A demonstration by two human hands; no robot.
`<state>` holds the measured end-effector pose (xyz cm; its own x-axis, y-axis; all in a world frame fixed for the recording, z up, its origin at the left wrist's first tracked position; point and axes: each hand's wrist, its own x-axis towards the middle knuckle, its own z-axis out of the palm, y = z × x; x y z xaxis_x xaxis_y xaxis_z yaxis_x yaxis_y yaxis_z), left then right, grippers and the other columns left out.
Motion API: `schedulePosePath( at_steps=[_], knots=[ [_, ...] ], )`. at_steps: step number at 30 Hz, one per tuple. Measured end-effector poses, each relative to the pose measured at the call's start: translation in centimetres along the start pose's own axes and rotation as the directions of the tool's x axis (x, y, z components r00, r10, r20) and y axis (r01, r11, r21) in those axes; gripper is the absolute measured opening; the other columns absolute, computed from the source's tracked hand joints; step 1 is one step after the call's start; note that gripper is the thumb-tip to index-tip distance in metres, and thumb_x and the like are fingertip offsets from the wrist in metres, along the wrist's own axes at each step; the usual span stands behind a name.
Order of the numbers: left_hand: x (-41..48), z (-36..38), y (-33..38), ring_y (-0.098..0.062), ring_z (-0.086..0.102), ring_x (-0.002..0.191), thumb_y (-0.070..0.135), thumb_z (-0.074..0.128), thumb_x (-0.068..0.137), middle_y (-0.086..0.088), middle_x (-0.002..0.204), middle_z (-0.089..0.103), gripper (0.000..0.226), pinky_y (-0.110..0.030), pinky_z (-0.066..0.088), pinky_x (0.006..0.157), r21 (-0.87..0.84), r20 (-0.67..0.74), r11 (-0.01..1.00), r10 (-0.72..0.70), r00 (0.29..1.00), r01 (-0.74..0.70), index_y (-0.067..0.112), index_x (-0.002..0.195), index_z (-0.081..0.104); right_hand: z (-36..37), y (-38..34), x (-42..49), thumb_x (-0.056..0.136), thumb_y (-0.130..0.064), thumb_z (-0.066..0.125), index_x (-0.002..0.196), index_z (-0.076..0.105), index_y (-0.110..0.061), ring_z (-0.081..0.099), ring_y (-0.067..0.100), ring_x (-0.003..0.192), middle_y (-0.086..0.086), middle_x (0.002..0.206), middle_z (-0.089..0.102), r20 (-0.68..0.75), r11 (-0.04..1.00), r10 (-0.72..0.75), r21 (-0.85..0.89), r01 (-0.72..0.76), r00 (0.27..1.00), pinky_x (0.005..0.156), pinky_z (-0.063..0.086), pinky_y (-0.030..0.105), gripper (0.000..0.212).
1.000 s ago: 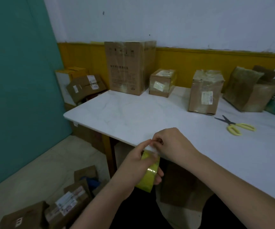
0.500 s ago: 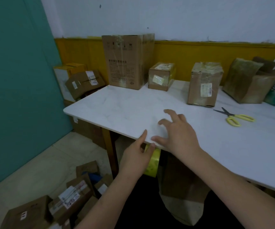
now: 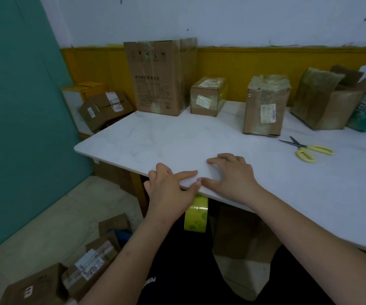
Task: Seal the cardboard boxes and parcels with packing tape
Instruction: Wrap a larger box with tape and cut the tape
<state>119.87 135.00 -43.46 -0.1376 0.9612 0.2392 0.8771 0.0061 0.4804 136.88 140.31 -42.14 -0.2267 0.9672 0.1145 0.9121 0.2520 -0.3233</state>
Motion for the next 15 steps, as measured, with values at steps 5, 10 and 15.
schedulePosePath(
  at_steps=[5, 10, 15],
  knots=[
    [3.1, -0.4, 1.1, -0.018, 0.032, 0.113, 0.062, 0.058, 0.088, 0.007, 0.107, 0.03, 0.026, -0.028, 0.022, 0.093, -0.02, 0.102, 1.0, -0.013, 0.995, 0.015, 0.054, 0.111, 0.067, 0.2, 0.5, -0.1, 0.095, -0.06, 0.042, 0.145, 0.043, -0.033, 0.03, 0.025, 0.138, -0.002, 0.153, 0.035, -0.037, 0.995, -0.078, -0.06, 0.075, 0.996, 0.11, 0.026, 0.038, 0.057],
    [7.5, 0.8, 2.9, -0.014, 0.028, 0.105, 0.047, 0.059, 0.093, 0.005, 0.111, 0.027, 0.042, -0.029, 0.03, 0.096, 0.044, -0.033, 0.974, 0.222, 0.974, -0.221, 0.04, 0.135, 0.056, -2.6, 4.1, 1.0, 0.097, -0.027, 0.053, 0.123, 0.066, -0.015, 0.059, 0.027, 0.113, 0.004, 0.127, 0.062, -0.389, 0.98, -0.174, 0.024, 0.199, 0.905, 0.097, 0.046, 0.038, 0.031],
    [14.6, 1.2, 12.6, -0.016, 0.042, 0.111, 0.031, 0.052, 0.1, -0.001, 0.118, 0.049, 0.033, -0.033, 0.043, 0.091, -0.055, -0.401, 0.8, 0.531, 0.747, -0.598, 0.024, 0.131, 0.062, -11.5, 11.6, 5.6, 0.102, -0.026, 0.044, 0.129, 0.062, -0.012, 0.056, 0.026, 0.119, 0.006, 0.133, 0.061, -0.767, 0.995, -0.101, -0.085, 0.056, 0.634, 0.098, 0.045, 0.044, 0.035]
  ],
)
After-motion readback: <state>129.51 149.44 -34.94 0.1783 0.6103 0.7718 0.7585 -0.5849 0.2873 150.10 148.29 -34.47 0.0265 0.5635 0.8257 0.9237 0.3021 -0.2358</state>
